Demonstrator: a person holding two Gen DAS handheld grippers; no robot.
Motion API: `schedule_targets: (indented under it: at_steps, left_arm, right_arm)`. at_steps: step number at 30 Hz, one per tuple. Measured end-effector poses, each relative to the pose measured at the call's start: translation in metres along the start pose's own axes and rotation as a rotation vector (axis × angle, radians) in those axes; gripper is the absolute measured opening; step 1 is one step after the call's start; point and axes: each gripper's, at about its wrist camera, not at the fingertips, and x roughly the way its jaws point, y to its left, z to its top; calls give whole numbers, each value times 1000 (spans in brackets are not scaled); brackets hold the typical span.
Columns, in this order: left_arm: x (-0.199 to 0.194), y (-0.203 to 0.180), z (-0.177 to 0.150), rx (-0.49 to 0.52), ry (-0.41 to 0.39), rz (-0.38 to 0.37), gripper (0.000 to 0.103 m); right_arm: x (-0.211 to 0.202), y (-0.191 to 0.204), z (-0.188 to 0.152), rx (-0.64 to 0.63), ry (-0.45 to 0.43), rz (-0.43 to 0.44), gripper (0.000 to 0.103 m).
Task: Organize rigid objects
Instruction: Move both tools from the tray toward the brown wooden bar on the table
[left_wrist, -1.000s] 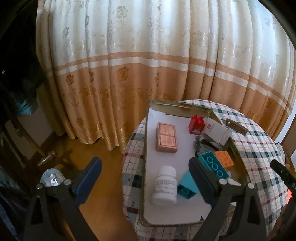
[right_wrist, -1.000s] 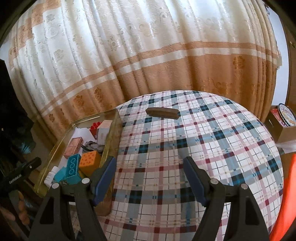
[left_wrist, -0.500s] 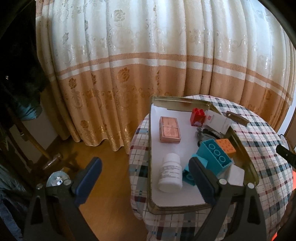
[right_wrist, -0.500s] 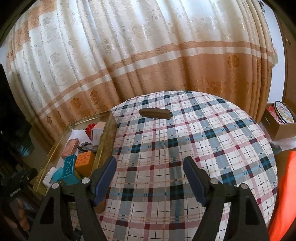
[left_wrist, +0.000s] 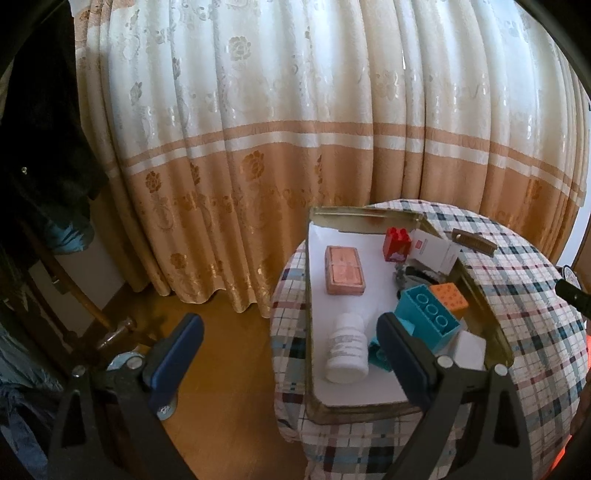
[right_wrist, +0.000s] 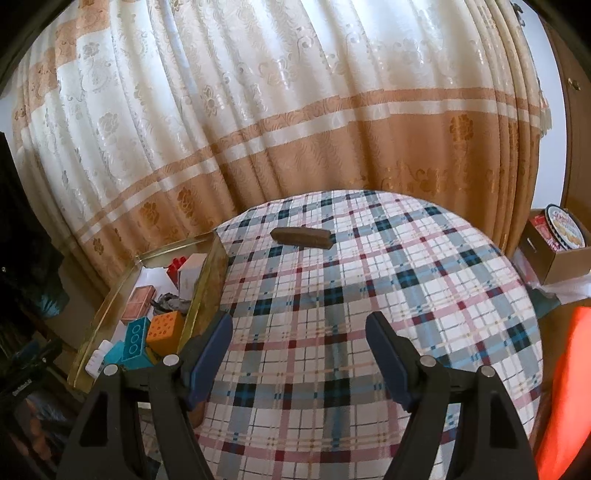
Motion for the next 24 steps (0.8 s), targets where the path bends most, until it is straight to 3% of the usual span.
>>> schedule_targets:
  at_steps: [13,24]
  left_arm:
    - [2,-55,12,58,12,-105,96]
    - [11,-97,39,110,12,-144,94]
  right_arm:
    - [15,-21,24,-66,4,-45,77]
    - [39,-25,44,-95,23,-42,76]
